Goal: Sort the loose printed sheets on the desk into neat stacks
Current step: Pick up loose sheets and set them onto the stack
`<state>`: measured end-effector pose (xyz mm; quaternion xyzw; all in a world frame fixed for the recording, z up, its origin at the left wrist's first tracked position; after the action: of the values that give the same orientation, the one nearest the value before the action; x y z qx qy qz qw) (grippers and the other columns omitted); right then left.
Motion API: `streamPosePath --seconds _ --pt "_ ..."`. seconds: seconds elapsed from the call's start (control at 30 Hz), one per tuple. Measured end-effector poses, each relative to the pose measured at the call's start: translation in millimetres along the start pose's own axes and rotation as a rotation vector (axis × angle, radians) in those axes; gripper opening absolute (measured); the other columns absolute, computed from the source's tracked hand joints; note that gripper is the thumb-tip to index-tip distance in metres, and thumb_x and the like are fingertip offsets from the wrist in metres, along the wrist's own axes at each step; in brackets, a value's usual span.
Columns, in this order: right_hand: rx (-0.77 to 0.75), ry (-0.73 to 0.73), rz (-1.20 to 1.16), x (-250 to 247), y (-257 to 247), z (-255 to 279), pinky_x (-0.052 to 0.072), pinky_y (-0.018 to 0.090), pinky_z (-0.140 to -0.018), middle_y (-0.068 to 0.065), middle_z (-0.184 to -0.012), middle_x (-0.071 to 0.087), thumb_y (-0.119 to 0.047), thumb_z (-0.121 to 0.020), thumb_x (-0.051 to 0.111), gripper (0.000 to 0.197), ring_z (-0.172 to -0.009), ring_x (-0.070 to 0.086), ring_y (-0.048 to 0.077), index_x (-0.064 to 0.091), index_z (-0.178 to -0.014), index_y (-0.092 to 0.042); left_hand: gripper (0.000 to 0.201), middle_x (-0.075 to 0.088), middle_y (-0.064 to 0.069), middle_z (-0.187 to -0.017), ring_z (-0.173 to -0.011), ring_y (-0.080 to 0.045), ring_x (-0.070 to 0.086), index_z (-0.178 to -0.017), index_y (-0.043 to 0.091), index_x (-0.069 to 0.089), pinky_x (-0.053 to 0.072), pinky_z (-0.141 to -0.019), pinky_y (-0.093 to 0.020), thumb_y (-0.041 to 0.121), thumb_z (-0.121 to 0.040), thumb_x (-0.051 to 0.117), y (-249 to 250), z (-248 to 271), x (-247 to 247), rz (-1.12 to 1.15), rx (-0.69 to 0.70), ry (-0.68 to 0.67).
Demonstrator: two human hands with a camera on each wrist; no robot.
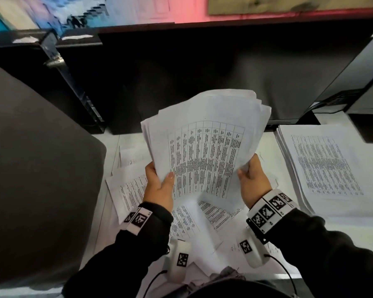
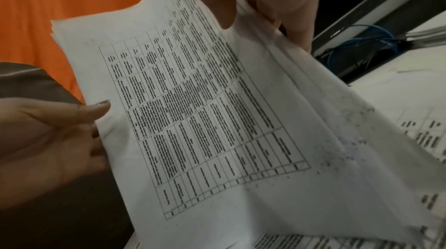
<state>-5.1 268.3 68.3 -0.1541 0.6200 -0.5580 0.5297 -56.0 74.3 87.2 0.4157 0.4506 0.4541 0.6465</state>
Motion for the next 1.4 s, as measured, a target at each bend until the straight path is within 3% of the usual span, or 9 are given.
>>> streamPosePath --seconds 0.17,0.3,0.53,0.73,0.9,1.03,1.2,1.3,1.4 --pt "-0.028 0.01 -0.06 -7 -3 3 0.041 0.021 -0.066 -0.006 -0.071 0.043 -0.009 -0.094 0.045 0.016 -0.068 0.046 0.009 0.041 -0.105 -0.018 0.04 0.054 0.018 -0.11 -0.11 -0.008 0.051 -0.134 0.033 0.035 0.037 -0.101 -0.03 0.018 -0.097 0.041 -8 0 -1 0.09 -0.039 0.018" --pt "-0.073 0.021 -0.205 -15 -11 6 0.036 0.006 -0.073 -0.024 -0.09 0.054 -0.006 -0.094 0.045 0.033 -0.084 0.051 -0.014 0.041 -0.115 -0.031 0.043 0.055 0.03 -0.106 -0.098 0.012 0.05 -0.131 0.042 0.035 0.039 -0.084 -0.014 0.018 -0.096 0.043 -7 -1 -6 0.163 0.008 -0.001" --pt "-0.07 -0.058 -0.192 -15 0 2 0.04 0.023 -0.093 -0.029 -0.103 0.054 -0.005 -0.091 0.049 0.037 -0.098 0.048 -0.016 0.044 -0.123 -0.023 0.05 0.06 0.018 -0.111 -0.11 -0.007 0.054 -0.123 0.041 0.04 0.037 -0.097 -0.028 0.014 -0.086 0.06 -9 -6 -3 0.131 0.029 0.007" --pt "-0.111 -0.015 -0.212 -18 -10 -3 0.041 0.0 -0.06 -0.024 -0.087 0.057 -0.003 -0.094 0.045 0.026 -0.073 0.054 -0.024 0.05 -0.111 -0.022 0.032 0.054 0.027 -0.103 -0.104 -0.002 0.054 -0.117 0.042 0.035 0.038 -0.096 -0.024 0.021 -0.095 0.046 10 -2 3 0.168 0.077 0.057" --pt "-0.128 -0.062 -0.204 -13 -9 -1 0.05 0.029 -0.085 -0.02 -0.097 0.061 -0.011 -0.092 0.05 0.033 -0.095 0.058 0.001 0.047 -0.119 -0.03 0.027 0.059 0.015 -0.107 -0.099 -0.006 0.057 -0.11 0.038 0.037 0.046 -0.092 -0.032 0.021 -0.093 0.049 11 -11 0 0.097 0.121 0.06" --pt "-0.184 -0.033 -0.226 -22 -20 -3 0.047 0.049 -0.097 -0.013 -0.107 0.063 -0.013 -0.089 0.054 0.03 -0.107 0.059 0.013 0.047 -0.11 -0.034 0.038 0.059 0.014 -0.115 -0.113 -0.016 0.055 -0.096 0.061 0.041 0.041 -0.103 -0.047 0.024 -0.092 0.05 1 -12 -3 0.098 0.078 0.05" --pt "-0.514 0.12 -0.21 -44 -62 1 0.046 0.011 -0.084 -0.03 -0.116 0.042 -0.002 -0.09 0.05 0.057 -0.096 0.053 -0.016 0.028 -0.132 -0.035 0.032 0.048 0.034 -0.099 -0.101 0.006 0.05 -0.12 0.045 0.039 0.034 -0.097 -0.018 0.024 -0.096 0.043 4 -10 0 0.139 0.066 -0.017" --pt "-0.728 0.196 -0.136 -52 -77 6 0.044 0.009 -0.086 -0.043 -0.117 0.034 0.005 -0.088 0.048 0.077 -0.093 0.047 -0.012 0.012 -0.139 -0.041 0.029 0.049 0.035 -0.094 -0.086 0.02 0.045 -0.104 0.049 0.039 0.034 -0.081 -0.009 0.021 -0.096 0.043 4 -11 -2 0.152 0.063 -0.038" --pt "-0.879 0.239 0.16 -53 -76 2 0.034 0.004 -0.095 -0.007 -0.111 0.041 0.006 -0.087 0.052 0.072 -0.092 0.041 0.004 0.022 -0.142 -0.03 0.035 0.055 0.031 -0.1 -0.094 0.014 0.05 -0.096 0.052 0.043 0.038 -0.091 -0.02 0.017 -0.095 0.046 -1 -14 -3 0.148 0.051 -0.026"
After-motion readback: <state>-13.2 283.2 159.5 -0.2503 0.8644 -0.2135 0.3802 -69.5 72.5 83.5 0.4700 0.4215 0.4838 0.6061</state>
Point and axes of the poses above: each hand's wrist, its own z-axis away from the middle knuckle, its own x-axis out of the palm, y = z × x, the point moved 1 cm from there along -z, towards the middle knuckle
